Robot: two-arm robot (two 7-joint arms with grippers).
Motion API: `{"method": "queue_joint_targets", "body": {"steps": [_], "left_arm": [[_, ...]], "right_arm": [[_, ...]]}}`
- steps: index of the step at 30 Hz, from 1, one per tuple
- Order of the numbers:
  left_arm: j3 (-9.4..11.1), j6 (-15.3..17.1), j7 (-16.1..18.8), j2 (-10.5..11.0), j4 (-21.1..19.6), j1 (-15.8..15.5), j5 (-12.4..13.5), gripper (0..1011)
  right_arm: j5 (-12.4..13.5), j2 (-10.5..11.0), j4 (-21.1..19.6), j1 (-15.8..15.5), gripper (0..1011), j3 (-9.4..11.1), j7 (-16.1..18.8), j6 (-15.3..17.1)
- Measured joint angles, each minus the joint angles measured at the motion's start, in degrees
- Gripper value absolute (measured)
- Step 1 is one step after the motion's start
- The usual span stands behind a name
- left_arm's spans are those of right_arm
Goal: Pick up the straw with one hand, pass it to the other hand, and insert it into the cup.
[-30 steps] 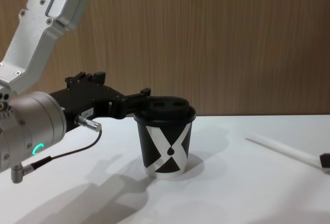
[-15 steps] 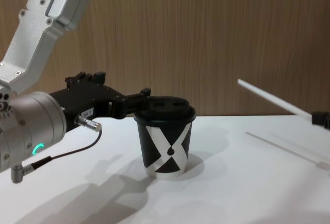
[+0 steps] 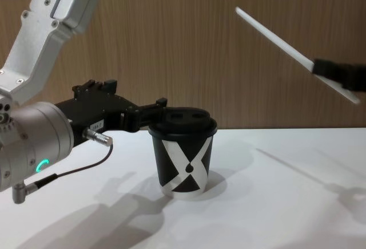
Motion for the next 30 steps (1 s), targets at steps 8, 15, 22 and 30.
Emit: {"method": "queue_joint_targets", "body": {"steps": [8, 15, 22, 30], "left_arm": [[0.0, 0.0, 0.0, 0.0, 0.0, 0.0, 0.0, 1003], [0.0, 0.0, 0.0, 0.0, 0.0, 0.0, 0.0, 1003], [0.0, 0.0, 0.0, 0.0, 0.0, 0.0, 0.0, 1003], [0.0, 0.0, 0.0, 0.0, 0.0, 0.0, 0.0, 1003]], "right_arm": [[3.3, -2.8, -4.4, -0.9, 1, -1.6, 0.7, -0.3], [5.1, -3.9, -6.7, -1.1, 1, -3.1, 1.7, -0.1], [6.0, -4.0, -7.2, -0.6, 1, -4.2, 3.3, -0.2], [6.3, -3.6, -6.8, 0.5, 1, -5.2, 5.0, -0.9]]}}
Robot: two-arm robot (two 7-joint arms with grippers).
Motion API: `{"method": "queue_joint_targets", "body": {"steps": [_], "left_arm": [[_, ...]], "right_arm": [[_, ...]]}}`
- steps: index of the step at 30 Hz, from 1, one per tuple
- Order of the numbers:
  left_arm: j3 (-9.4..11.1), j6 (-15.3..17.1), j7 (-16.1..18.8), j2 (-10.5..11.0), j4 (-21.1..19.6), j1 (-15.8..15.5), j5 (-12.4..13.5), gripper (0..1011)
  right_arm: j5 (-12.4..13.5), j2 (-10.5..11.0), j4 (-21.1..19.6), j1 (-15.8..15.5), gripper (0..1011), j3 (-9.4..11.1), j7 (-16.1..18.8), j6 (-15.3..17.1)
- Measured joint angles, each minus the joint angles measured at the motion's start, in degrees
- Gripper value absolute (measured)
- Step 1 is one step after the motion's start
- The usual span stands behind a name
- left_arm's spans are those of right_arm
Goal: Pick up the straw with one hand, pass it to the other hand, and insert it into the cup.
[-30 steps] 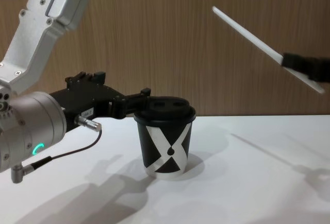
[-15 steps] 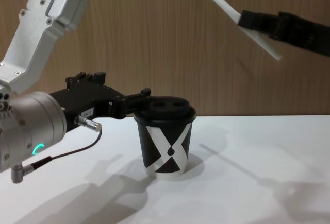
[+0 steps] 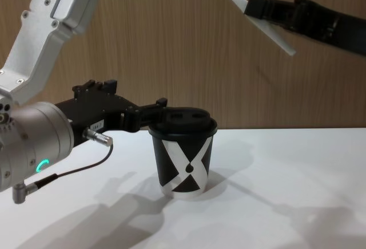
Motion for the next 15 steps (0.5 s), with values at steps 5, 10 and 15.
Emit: {"method": "queue_joint_targets", "body": {"steps": [5, 10, 15], "left_arm": [[0.0, 0.0, 0.0, 0.0, 0.0, 0.0, 0.0, 1003], [0.0, 0.0, 0.0, 0.0, 0.0, 0.0, 0.0, 1003], [-0.1, -0.1, -0.1, 0.0, -0.1, 0.0, 0.0, 1003]], "right_arm": [[0.0, 0.3, 0.7, 0.8, 1, -0.5, 0.9, -0.4], [0.0, 0.6, 1.2, 1.4, 1, -0.9, 1.4, -0.8], [0.0, 0.8, 1.5, 1.7, 1, -1.1, 1.7, -0.9]]}}
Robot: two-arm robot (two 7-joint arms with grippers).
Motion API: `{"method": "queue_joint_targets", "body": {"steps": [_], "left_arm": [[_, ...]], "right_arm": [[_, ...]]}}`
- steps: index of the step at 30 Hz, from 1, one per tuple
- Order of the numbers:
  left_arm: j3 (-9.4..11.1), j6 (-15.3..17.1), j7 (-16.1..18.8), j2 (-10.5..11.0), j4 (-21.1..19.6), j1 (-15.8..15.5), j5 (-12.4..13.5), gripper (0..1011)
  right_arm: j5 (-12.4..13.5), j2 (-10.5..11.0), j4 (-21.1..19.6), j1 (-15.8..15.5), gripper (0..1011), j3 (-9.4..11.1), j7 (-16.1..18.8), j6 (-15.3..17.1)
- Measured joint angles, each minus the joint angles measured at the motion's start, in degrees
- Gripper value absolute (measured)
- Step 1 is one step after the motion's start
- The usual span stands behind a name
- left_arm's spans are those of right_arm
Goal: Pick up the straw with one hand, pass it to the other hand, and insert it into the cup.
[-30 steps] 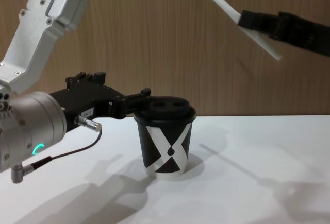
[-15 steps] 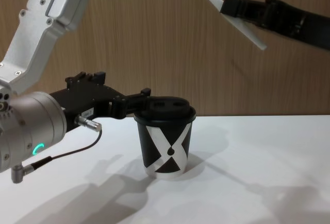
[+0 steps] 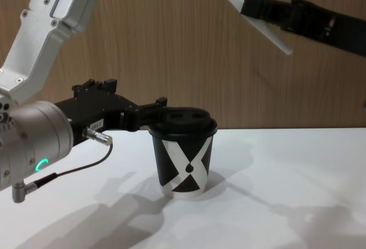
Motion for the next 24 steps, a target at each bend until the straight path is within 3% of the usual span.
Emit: {"method": "queue_joint_targets", "body": {"steps": [6, 13, 20, 24], "left_arm": [[-0.7, -0.8, -1.3, 0.2, -0.9, 0.3, -1.3, 1003], [-2.2, -2.6, -4.8, 0.8, -2.9, 0.8, -4.8, 1003], [-3.7, -4.3, -9.3, 1.2, -4.9, 1.5, -9.5, 1003], [-4.8, -5.2, -13.0, 1.5, -6.2, 2.0, -13.5, 1003]], "right_arm": [[0.0, 0.1, 0.2, 0.3, 1, -0.2, 0.3, -0.1], [0.0, 0.2, 0.4, 0.5, 1, -0.3, 0.5, -0.3], [0.0, 0.3, 0.5, 0.6, 1, -0.4, 0.5, -0.3], [0.0, 0.3, 0.5, 0.6, 1, -0.4, 0.6, -0.3]]}}
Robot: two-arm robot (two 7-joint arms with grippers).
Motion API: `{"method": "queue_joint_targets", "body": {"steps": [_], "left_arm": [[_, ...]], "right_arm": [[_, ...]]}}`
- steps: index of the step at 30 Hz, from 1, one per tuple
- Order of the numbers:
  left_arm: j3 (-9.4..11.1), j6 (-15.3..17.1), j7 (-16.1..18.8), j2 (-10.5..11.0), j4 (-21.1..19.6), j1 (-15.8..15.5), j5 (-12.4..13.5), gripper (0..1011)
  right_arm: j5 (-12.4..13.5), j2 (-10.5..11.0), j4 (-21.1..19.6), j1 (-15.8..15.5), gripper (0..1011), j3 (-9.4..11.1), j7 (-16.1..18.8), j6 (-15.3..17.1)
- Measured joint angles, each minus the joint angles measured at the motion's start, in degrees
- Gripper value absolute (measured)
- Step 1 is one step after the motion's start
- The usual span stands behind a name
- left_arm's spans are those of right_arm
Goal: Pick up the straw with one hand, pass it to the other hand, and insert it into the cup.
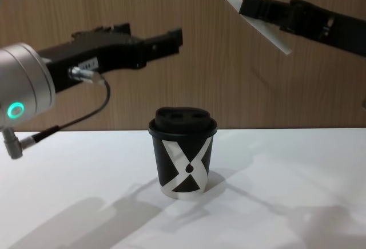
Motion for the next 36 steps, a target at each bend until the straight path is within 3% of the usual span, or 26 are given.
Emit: {"method": "queue_joint_targets", "body": {"steps": [8, 19, 36], "left_arm": [[-1.9, -1.0, -6.3, 0.3, -1.8, 1.0, -7.5, 1003], [-3.5, -1.2, -12.3, 0.4, -2.5, 1.6, -16.1, 1003], [-3.6, 2.5, -16.9, -1.0, -0.1, -0.2, -26.9, 1003]], "right_arm": [[0.0, 0.0, 0.0, 0.0, 1, 0.0, 0.0, 0.0], [0.0, 0.0, 0.1, 0.1, 1, -0.1, 0.1, 0.0], [0.0, 0.0, 0.1, 0.1, 1, 0.0, 0.1, 0.0]]}}
